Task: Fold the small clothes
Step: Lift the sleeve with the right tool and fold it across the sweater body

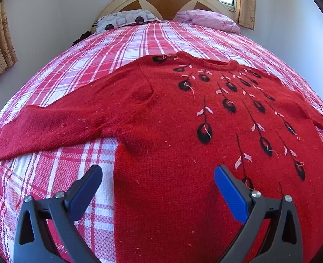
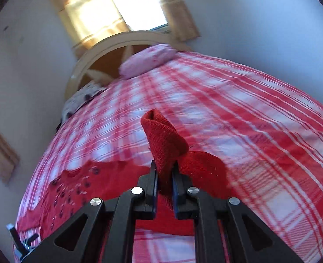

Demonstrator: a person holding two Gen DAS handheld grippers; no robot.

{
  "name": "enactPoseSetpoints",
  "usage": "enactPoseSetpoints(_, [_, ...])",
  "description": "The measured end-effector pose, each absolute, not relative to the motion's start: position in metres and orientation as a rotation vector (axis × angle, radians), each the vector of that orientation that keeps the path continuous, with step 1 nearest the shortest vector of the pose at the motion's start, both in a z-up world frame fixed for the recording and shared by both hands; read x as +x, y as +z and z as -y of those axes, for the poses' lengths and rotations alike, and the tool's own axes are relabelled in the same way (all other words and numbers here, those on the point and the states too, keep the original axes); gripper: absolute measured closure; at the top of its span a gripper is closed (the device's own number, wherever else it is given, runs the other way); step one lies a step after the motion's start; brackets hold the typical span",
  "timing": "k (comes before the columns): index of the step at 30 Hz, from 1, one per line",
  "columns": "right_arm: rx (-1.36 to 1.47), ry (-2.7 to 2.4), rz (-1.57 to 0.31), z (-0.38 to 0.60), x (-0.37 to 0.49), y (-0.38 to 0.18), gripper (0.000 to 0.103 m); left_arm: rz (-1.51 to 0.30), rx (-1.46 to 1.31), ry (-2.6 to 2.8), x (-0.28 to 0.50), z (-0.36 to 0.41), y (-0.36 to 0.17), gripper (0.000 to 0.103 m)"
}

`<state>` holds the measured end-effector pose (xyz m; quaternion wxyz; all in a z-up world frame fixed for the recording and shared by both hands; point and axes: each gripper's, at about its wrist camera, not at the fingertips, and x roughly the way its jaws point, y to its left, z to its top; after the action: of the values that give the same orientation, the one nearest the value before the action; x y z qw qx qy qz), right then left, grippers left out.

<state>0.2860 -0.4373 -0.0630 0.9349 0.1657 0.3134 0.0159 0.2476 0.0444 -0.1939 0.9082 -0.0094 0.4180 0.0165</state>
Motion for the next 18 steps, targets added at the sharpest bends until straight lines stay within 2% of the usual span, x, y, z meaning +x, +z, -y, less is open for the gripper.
enactPoseSetpoints(6, [0.210, 0.179, -0.711, 0.331, 0.318, -0.094, 0.093, -0.869, -0.030, 0.030, 0.248, -0.046, -0.195, 0.000])
enactPoseSetpoints(12, [0.159, 0.298, -0.821, 0.283, 0.331, -0.149, 0.091, -0.882, -0.009, 0.005, 0.249, -0.041, -0.195, 0.000])
enactPoseSetpoints(13, [0.142, 0.330, -0.837, 0.277, 0.330, -0.155, 0.088, -0.888, 0.001, -0.006, 0.249, -0.040, -0.195, 0.000])
enactPoseSetpoints(14, [0.130, 0.343, -0.843, 0.278, 0.327, -0.157, 0.071, -0.896, 0.008, -0.016, 0.249, -0.038, -0.194, 0.000])
enactPoseSetpoints(15, [0.130, 0.355, -0.841, 0.279, 0.321, -0.157, 0.045, -0.907, 0.014, -0.030, 0.249, -0.037, -0.192, 0.000])
enactPoseSetpoints(16, [0.139, 0.379, -0.826, 0.284, 0.314, -0.155, 0.039, -0.909, 0.012, -0.042, 0.248, -0.036, -0.189, 0.000])
enactPoseSetpoints(18, [0.149, 0.410, -0.792, 0.297, 0.300, -0.149, 0.038, -0.908, 0.007, -0.073, 0.246, -0.031, -0.177, 0.000])
